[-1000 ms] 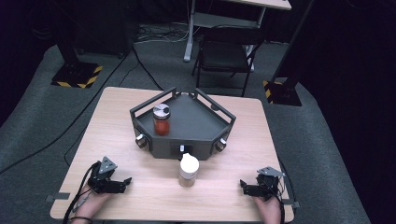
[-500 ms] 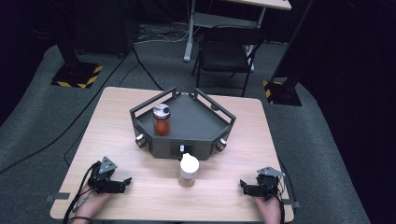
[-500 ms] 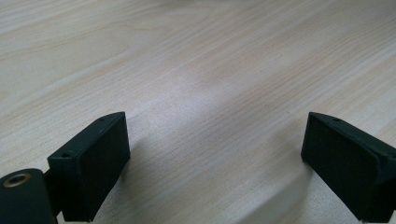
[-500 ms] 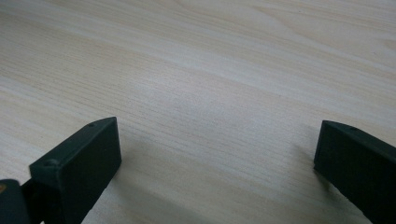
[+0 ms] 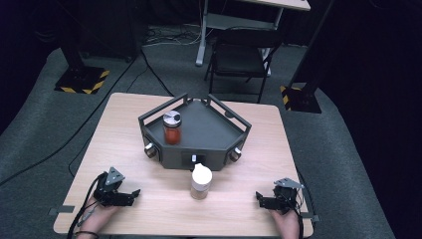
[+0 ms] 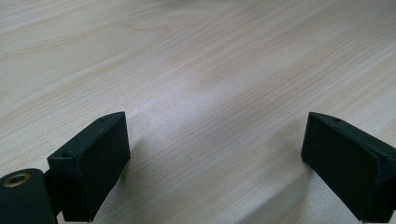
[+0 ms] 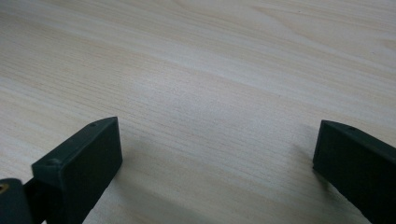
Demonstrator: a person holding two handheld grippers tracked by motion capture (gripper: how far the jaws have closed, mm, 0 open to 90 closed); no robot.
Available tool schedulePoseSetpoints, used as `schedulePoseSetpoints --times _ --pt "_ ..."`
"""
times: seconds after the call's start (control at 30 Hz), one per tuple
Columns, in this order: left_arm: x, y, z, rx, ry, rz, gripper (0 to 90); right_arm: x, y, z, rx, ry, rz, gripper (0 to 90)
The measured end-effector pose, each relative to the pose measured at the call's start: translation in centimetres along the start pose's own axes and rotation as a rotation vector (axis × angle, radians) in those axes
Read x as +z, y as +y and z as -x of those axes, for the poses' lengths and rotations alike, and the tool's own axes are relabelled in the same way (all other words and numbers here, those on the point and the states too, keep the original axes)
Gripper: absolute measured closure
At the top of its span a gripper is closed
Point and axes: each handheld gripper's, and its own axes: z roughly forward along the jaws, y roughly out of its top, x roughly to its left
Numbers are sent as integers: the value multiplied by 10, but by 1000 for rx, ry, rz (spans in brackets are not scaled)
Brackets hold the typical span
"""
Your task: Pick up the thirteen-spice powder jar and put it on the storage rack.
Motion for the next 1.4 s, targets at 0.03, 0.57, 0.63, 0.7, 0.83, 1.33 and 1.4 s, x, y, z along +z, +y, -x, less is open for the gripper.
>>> schedulePoseSetpoints --times 0.03,0.57,0.63,0.7,0.83,1.33,1.4 --pt "0 0 0 0 0 0 74 0 0 0 -1 1 1 10" --pt "1 0 0 -1 -1 2 71 -10 -1 0 -24 88 57 43" --pt "0 0 0 0 -1 1 71 -13 -2 -3 -38 102 74 46" --pt "1 0 0 -1 -2 1 71 -16 -2 -7 -49 115 90 46" --pt "1 0 0 0 -2 1 70 -18 1 -17 -83 143 103 50" --pt "1 0 0 0 -2 1 70 -28 7 -47 -180 234 169 66" --pt "1 0 0 0 -2 1 70 -30 7 -50 -187 246 183 67"
